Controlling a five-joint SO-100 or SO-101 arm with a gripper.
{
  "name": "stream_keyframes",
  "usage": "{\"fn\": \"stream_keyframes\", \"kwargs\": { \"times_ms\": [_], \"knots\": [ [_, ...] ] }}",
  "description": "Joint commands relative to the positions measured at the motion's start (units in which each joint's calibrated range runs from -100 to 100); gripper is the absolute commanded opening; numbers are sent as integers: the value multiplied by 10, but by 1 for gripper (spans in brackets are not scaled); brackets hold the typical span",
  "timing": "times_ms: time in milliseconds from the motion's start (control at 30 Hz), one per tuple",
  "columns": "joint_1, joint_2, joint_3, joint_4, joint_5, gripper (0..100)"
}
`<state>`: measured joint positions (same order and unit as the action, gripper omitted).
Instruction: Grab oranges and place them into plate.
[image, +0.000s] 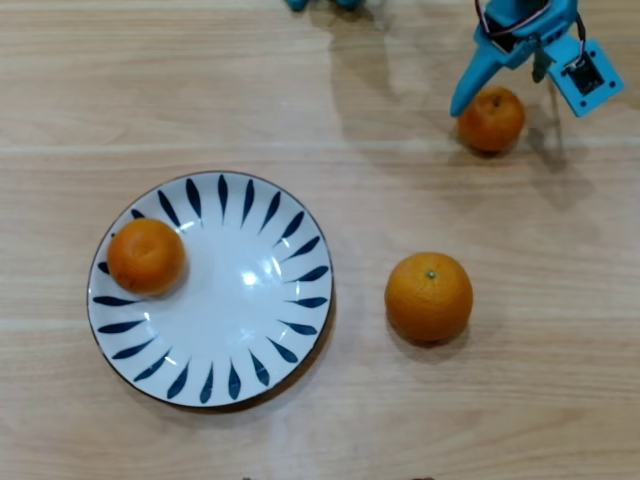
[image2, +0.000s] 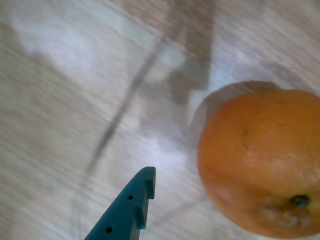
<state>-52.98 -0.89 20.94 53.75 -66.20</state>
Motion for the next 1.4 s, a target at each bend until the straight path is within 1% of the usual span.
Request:
{"fn": "stream_keyframes", "kwargs": {
  "times_ms": [0,233,500,567,600,733,1100,1133,1167,1267,1367],
  "knots": [
    [3,-1,31,-53,-2,50],
    [21,45,64,-124,-2,50],
    [23,51,63,-127,-2,50],
    [23,51,63,-127,-2,47],
    [23,51,63,-127,-2,44],
    [24,53,63,-127,-2,28],
    [27,48,59,-124,-1,29],
    [34,44,55,-124,2,29],
    [46,23,35,-121,25,29],
    [79,-24,0,-110,64,29],
    [122,-67,-30,-66,100,29]
  ]
}}
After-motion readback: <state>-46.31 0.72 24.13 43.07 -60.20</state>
